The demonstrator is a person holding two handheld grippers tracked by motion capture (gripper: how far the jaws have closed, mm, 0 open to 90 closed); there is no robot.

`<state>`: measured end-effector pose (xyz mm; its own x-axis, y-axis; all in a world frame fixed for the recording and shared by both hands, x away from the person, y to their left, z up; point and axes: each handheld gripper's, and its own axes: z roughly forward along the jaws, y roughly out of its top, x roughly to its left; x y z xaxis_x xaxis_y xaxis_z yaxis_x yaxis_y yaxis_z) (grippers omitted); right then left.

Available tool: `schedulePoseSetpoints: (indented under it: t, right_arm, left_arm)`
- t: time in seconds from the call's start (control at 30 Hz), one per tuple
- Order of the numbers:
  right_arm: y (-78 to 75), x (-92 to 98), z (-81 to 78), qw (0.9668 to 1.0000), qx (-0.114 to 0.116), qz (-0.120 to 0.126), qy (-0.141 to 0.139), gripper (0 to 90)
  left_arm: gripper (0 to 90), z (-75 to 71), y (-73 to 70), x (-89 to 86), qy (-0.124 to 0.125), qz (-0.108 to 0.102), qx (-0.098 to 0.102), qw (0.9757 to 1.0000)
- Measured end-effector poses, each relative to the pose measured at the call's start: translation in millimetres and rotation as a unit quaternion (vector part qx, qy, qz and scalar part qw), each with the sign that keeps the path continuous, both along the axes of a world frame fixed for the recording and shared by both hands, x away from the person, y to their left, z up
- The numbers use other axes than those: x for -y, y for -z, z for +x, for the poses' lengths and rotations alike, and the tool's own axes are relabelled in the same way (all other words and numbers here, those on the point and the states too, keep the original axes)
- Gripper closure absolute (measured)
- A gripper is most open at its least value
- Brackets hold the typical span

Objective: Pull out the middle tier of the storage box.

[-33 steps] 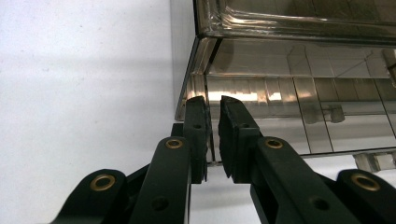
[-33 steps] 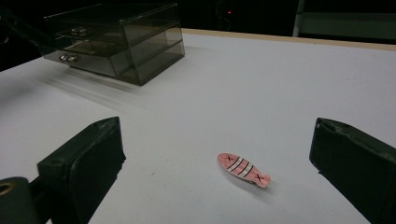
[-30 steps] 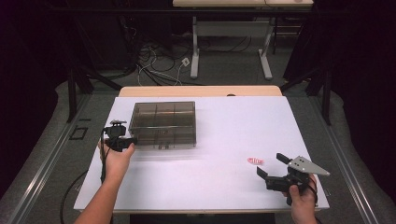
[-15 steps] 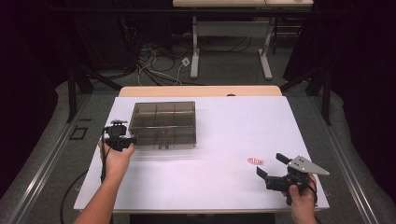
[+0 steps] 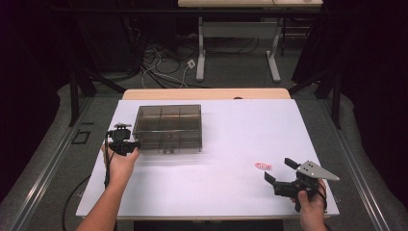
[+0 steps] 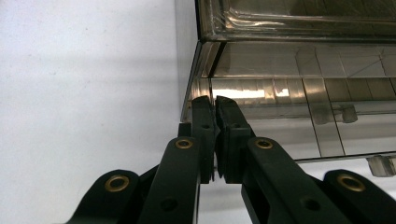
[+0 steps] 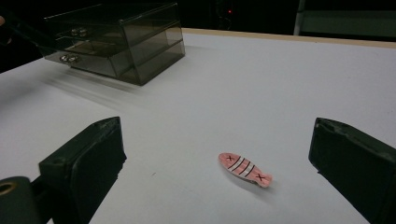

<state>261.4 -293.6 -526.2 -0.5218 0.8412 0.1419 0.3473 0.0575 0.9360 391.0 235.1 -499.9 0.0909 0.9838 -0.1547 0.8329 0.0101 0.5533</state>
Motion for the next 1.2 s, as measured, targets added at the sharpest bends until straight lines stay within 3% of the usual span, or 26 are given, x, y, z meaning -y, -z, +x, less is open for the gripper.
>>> schedulePoseSetpoints:
  t: [1.2]
  right_arm:
    - [0.2,0.3,0.0,1.0000,0.001,-0.002,-0.001,2.8]
  left_arm:
    - [87.2,-8.7,0.9,-2.0,-0.007,-0.015,0.007,0.9998]
